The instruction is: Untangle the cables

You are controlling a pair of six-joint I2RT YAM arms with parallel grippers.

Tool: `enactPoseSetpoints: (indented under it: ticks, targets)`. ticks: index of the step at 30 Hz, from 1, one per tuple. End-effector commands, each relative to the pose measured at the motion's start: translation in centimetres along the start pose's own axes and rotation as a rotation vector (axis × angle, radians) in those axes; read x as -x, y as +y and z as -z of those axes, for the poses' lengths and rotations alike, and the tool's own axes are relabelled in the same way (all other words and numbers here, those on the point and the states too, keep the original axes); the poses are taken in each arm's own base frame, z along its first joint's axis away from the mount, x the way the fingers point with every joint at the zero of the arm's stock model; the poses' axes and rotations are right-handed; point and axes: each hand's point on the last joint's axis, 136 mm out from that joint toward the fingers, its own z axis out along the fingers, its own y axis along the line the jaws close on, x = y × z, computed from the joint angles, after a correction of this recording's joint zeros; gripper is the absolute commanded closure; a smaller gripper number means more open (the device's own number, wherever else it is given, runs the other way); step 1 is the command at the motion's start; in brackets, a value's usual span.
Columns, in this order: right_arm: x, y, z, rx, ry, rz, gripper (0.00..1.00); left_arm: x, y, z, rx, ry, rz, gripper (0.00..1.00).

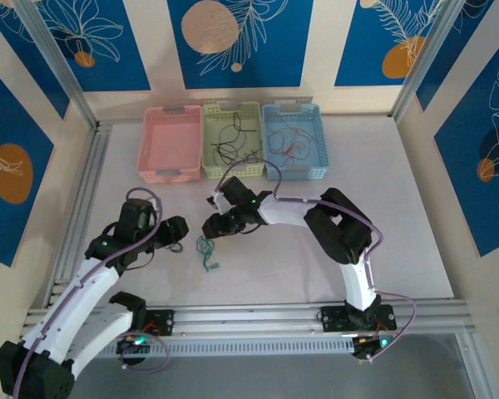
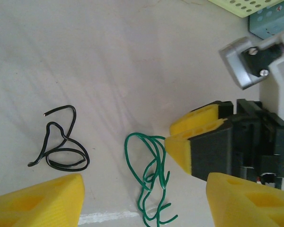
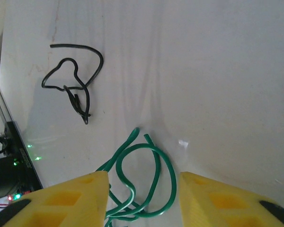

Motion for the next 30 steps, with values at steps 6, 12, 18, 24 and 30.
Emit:
enactPoseSetpoints:
  ticks: [6,12,18,24,30]
  targets:
    - [-0.3,1.2,-1.3,0.076,0.064,-0.026,0.67,0.2,0.4,0.0,0.009,-0.019,0.013,0.31]
    - [-0.2,1.6,-1.5,0.102,0.067,-0.012,0.83,-0.1,0.5,-0.1,0.010,-0.014,0.014,0.31]
    - [1.8,4.5,3.0,0.220,-0.081,0.113,1.00,0.2,-1.1,0.7,-0.070,-0.018,-0.010,0.31]
    - [3.8,5.7,11.9,0.345,-0.342,0.250,1.00,1.2,-5.7,3.1,-0.281,-0.037,-0.047,0.35]
    - [2.4,8.6,17.8,0.408,-0.535,0.521,1.00,1.9,-12.2,6.1,-0.629,-0.006,-0.064,0.38]
